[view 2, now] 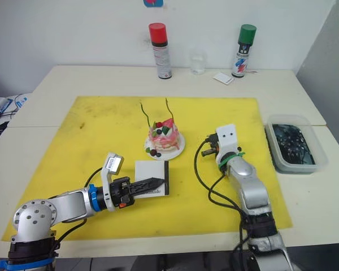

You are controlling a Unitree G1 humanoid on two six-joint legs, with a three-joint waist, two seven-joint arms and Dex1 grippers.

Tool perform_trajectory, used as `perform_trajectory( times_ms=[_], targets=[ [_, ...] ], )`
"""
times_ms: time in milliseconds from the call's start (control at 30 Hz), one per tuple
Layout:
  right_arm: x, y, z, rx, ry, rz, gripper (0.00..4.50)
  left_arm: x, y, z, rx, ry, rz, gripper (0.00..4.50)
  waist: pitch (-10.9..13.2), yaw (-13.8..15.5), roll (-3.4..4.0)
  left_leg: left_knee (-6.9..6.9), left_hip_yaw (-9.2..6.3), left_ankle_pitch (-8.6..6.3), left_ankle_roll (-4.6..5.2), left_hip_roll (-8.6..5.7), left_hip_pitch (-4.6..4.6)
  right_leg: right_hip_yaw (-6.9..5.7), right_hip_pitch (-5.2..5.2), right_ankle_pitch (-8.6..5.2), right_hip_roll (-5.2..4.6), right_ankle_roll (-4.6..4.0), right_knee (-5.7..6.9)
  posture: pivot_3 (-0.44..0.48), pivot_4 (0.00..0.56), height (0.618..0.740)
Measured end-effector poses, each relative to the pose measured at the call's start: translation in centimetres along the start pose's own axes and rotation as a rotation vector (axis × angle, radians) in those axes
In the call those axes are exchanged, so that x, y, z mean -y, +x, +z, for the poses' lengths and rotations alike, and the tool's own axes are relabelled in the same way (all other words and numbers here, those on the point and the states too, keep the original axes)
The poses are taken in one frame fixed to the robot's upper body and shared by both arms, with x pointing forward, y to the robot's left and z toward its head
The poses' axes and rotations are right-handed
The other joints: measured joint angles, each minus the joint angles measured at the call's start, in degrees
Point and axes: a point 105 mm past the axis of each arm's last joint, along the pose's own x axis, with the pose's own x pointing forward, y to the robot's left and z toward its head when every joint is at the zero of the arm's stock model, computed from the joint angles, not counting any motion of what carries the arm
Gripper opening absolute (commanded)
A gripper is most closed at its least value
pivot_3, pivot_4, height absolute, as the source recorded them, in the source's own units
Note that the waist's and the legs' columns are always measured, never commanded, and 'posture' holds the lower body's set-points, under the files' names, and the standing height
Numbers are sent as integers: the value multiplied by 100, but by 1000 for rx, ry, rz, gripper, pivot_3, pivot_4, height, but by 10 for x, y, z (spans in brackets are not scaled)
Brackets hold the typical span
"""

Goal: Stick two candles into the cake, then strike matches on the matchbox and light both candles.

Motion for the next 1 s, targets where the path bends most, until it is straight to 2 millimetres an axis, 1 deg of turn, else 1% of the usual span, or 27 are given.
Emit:
perform_trajectory(
  times_ms=[67, 167, 267, 400, 533, 667, 767, 833, 1000],
  targets=[
    [-13, -16, 1, -1, -53, 111, 13, 0, -1, -1, -7, -1, 3, 0, 0, 12, -1, 0, -1, 0, 0, 1, 0, 0, 1, -1, 0, 1, -1, 0, 150, 740],
    [-37, -43, -6, -38, -112, 308, 13, 0, 0, -3, -25, 0, 0, 0, 0, 37, -1, 2, -1, 0, 0, 2, 1, -1, 1, -5, 1, 8, -1, 0, 150, 740],
    [-50, -59, -11, -63, -129, 422, 13, 2, 2, -4, -38, 4, -18, 0, 0, 42, -1, 7, 2, 0, 0, 3, 4, 2, 2, -14, 2, 26, 0, 0, 150, 740],
    [-56, -66, -5, -47, -170, 497, 13, 5, 5, -3, -56, 12, -37, 0, 0, 48, 0, 26, 1, 0, 0, 2, 3, 2, 5, -11, 4, 32, 3, 0, 150, 740],
    [-60, -70, 18, 18, -306, 576, 13, 10, 10, 7, -68, 60, -61, 0, 0, 78, -1, 34, 3, 0, 1, -2, 2, 4, 8, -6, 2, 40, -1, 0, 150, 740],
    [-64, -76, 33, 44, -407, 662, 13, 9, 17, 19, -60, 93, -73, 0, 0, 83, -1, 34, 1, 0, 1, -2, 0, 2, 8, -7, 4, 40, -2, 0, 150, 740],
    [-66, -79, 38, 31, -461, 720, 13, 10, 21, 29, -54, 117, -84, 0, 0, 83, -1, 33, -2, 0, 2, 0, -6, 0, 4, -7, 6, 39, -2, 0, 150, 740],
    [-68, -81, 40, 18, -508, 759, 13, 14, 23, 32, -59, 135, -104, 0, 0, 81, -1, 33, -1, -1, 2, 0, -7, 1, 4, -7, 6, 39, -3, 0, 150, 740],
    [-75, -82, 40, 17, -575, 819, 13, 16, 25, 30, -78, 140, -127, 0, 0, 83, -1, 35, -4, -1, 2, 0, -8, -1, 4, -7, 5, 39, -2, 0, 150, 740]
  ],
)
